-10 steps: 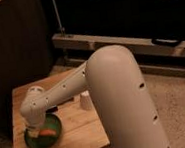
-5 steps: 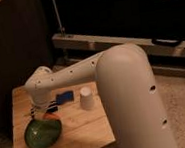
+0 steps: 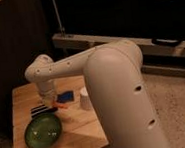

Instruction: Place the pepper on the white sponge

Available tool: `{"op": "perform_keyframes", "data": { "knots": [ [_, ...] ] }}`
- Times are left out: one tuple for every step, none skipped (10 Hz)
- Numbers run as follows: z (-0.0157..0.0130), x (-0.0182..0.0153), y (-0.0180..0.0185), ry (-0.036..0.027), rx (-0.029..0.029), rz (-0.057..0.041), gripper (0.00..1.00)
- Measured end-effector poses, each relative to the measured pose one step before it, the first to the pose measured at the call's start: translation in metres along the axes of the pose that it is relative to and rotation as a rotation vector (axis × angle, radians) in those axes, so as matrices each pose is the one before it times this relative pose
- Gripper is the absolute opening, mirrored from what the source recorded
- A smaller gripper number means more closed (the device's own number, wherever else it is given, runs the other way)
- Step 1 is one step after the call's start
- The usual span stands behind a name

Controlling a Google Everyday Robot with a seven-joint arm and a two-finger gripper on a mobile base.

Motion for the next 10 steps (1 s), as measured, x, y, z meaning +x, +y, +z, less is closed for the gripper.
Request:
{"op": "perform_keyframes", "data": {
  "knots": [
    [-0.00008,0.00753,-0.00934,-0.0047,0.00502,0.03183,0.0],
    [0.00201,0.00834,-0.01432,-0.02264,0.01333,0.02394,0.0],
    [0.00239,0.00072,-0.00037,-0.03117,-0.00153,0.00468,0.0],
    [0.00375,-0.00077,-0.00178,-0.02969,0.01167,-0.01093,0.0],
    [0.00328,-0.00278,-0.00046,-0.02462,0.00445,-0.00873,0.0],
    [0.00333,-0.00199,-0.00347,-0.01318,0.00637,-0.00381,0.0],
    [0.0054,-0.00359,-0.00345,-0.01251,0.00149,-0.00379,0.0],
    [0.00604,-0.00295,-0.00288,-0.00252,0.00118,-0.00517,0.0],
    [0.00508,-0.00225,-0.00183,-0.00062,0.00081,-0.00411,0.0],
    [0.00439,-0.00058,-0.00298,-0.0024,-0.00179,0.00328,0.0]
  ]
}}
